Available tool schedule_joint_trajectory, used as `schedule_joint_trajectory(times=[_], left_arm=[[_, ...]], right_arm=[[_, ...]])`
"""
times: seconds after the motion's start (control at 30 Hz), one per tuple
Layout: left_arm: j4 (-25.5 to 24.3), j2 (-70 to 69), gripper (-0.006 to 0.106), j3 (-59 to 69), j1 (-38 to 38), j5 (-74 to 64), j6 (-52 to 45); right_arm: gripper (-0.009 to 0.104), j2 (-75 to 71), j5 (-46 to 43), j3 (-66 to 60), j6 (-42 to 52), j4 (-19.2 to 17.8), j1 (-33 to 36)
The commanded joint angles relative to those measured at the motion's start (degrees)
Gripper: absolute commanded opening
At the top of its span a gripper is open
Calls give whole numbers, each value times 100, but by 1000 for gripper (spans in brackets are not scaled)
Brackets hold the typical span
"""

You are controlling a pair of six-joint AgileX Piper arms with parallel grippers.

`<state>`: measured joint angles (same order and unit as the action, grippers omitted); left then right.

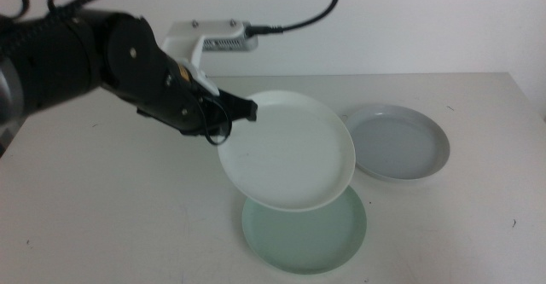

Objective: Stack the three bowls on top of each other.

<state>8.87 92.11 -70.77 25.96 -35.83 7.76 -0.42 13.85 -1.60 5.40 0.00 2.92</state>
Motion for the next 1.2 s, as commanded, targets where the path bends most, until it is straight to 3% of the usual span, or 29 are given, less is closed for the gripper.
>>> schedule_joint_trajectory(times=[0.0, 0.13, 0.3, 0.93, 1.17], left_arm=[[128, -283, 0, 163, 118, 643, 200], [180, -283, 0, 707, 247, 1279, 315], [609, -252, 0, 1174, 276, 1862, 306], [883, 448, 0, 1276, 276, 1878, 250], [882, 515, 10, 1276, 276, 1874, 250]], right_arm=[[43, 75, -409, 34, 32, -51, -36], [43, 75, -409, 34, 32, -51, -36], [43, 75, -409, 34, 32, -51, -36], [43, 75, -409, 34, 32, -51, -36], [43, 75, -409, 34, 32, -51, -36]])
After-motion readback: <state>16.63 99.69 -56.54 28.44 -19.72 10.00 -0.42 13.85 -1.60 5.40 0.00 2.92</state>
